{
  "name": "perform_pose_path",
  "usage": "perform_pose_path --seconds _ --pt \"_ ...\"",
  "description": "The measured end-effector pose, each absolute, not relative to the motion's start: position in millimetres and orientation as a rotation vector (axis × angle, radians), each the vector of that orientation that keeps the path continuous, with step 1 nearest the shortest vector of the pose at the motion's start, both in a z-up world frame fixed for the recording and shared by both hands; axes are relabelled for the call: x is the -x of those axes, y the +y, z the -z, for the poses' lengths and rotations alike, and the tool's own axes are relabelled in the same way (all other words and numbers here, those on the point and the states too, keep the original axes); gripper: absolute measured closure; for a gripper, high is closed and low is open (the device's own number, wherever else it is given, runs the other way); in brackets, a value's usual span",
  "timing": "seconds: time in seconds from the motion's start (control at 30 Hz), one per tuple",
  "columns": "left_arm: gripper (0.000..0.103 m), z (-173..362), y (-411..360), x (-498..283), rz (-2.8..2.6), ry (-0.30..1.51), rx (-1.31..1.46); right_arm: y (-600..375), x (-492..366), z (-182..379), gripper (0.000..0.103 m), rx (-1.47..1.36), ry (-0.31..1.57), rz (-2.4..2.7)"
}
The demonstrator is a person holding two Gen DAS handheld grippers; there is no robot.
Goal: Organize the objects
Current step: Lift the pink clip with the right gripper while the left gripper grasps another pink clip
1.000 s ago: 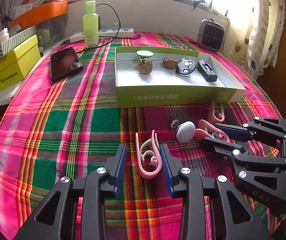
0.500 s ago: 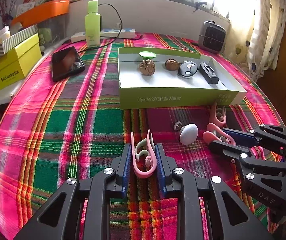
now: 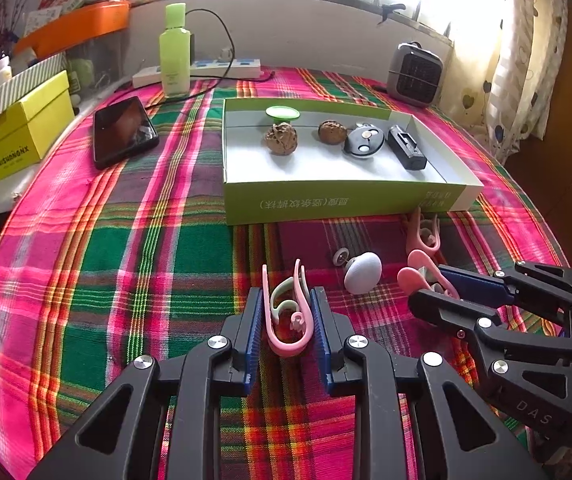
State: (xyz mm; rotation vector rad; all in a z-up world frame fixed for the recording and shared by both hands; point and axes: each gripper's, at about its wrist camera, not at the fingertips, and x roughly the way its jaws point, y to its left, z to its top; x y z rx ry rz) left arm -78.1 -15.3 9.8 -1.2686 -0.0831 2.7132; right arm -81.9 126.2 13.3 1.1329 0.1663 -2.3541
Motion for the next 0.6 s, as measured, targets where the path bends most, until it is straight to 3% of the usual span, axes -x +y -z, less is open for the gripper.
perform_pose_path --seconds 0.6 --pt "0.081 -34 -14 88 -2.731 -0.092 1.187 130 92 -34 0.078 -1.076 0.112 2.397"
